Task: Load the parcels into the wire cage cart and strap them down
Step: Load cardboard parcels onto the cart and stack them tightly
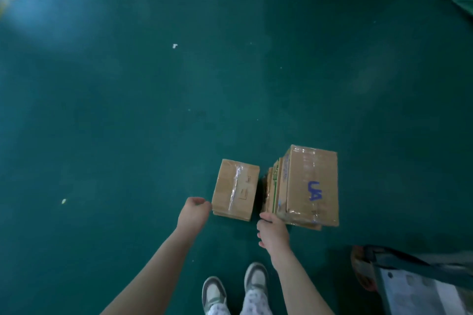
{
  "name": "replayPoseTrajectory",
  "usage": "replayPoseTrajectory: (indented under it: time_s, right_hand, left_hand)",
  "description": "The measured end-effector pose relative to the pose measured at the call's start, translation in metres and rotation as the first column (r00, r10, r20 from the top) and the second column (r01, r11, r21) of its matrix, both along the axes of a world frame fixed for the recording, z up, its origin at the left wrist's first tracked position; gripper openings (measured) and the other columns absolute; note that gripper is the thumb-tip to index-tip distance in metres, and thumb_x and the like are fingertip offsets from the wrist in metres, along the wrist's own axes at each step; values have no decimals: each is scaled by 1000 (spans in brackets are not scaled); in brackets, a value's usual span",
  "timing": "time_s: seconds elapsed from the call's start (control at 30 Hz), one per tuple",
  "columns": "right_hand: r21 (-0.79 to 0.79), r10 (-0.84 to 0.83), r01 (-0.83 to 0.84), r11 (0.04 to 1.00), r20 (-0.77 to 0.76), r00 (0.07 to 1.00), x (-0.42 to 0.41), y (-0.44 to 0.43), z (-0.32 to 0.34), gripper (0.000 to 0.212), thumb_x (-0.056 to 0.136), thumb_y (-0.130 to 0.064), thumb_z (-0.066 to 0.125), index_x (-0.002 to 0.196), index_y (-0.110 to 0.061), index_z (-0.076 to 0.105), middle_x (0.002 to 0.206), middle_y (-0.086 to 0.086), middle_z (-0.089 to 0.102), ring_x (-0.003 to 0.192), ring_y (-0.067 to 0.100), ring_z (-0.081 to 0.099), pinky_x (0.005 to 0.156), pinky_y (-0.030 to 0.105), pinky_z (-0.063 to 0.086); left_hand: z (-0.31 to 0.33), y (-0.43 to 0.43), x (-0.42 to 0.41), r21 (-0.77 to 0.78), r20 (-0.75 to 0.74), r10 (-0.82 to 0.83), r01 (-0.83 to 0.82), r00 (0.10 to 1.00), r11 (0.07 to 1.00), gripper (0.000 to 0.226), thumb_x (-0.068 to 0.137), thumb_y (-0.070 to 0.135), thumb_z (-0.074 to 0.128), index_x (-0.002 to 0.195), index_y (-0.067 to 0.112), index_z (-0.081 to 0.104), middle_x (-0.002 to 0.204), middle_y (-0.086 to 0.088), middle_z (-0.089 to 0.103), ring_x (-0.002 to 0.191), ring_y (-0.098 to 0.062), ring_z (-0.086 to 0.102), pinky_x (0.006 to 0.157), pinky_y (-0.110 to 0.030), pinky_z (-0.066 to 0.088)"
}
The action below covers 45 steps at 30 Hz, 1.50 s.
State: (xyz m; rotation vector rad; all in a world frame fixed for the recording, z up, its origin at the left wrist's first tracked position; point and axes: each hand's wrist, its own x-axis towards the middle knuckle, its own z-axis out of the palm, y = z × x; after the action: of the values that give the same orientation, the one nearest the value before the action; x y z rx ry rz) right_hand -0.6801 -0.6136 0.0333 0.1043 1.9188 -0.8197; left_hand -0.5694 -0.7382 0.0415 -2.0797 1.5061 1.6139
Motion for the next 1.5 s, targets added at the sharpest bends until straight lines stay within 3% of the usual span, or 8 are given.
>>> replayPoseTrajectory:
  time_s: [0.13,0.27,0.4,0.57,0.77,0.93,1.23,1.5]
  right_hand:
    - [40,68,-67,997,-22,997,-14,-17,-61,39,96,-11,41,135,-11,46,85,-2,54,69,17,50,65,33,43]
    - [62,112,-109,992,-50,992,-21,-30,-122,47,97,-16,43,144,-12,35,126,8,54,76,15,54,59,24,39]
    - [129,151,-137,982,-101,983,-21,-36,-197,51,100,-22,38,148,-13,27,152,8,32,131,28,40,103,36,38]
    - [94,-52,60,994,-89,995,-20,-41,-270,49,101,-34,28,144,-11,36,149,9,36,134,28,36,109,38,28]
    - [85,-392,383,920,155,907,-37,-59,-318,52,100,-47,30,141,-17,40,142,6,45,130,27,40,112,45,31]
    - [102,-380,366,925,288,879,-47,-65,-349,43,92,-60,40,112,-28,60,110,4,65,107,28,57,93,46,47]
    - [-30,-287,321,947,375,882,-50,-72,-337,48,95,-60,27,93,-26,61,88,1,65,84,20,59,72,32,47]
    - [-47,-272,321,946,424,864,-50,-104,-240,58,93,-62,24,88,-19,62,93,10,66,78,23,57,91,42,45]
  left_hand:
    - [-67,-15,-5,24,15,-29,29,999,999,38,91,18,48,128,10,46,121,-10,54,104,-25,52,87,-32,42]
    - [-134,-33,-4,22,80,-58,57,995,998,43,93,19,46,134,10,43,128,-13,52,116,-30,51,93,-36,42]
    - [-204,-45,-1,18,126,-77,76,989,997,41,95,24,42,132,9,45,126,-13,54,114,-31,51,91,-33,42]
    - [-278,-52,3,72,119,-42,34,992,997,24,98,27,31,105,9,44,77,-2,44,68,-16,41,70,-29,35]
    - [-342,-69,-6,199,-14,37,-33,999,979,52,96,49,26,126,16,53,135,-5,49,124,-25,45,109,-41,30]
    - [-374,-83,-12,369,-231,8,80,973,926,61,84,69,29,110,27,64,119,-1,65,113,-27,59,104,-51,39]
    - [-367,-78,-19,404,-339,139,10,930,915,43,97,47,28,84,21,60,64,6,68,56,-11,65,54,-23,53]
    - [-259,-104,-5,337,-355,176,-50,918,940,46,97,48,29,81,21,62,62,5,69,52,-13,66,53,-25,53]
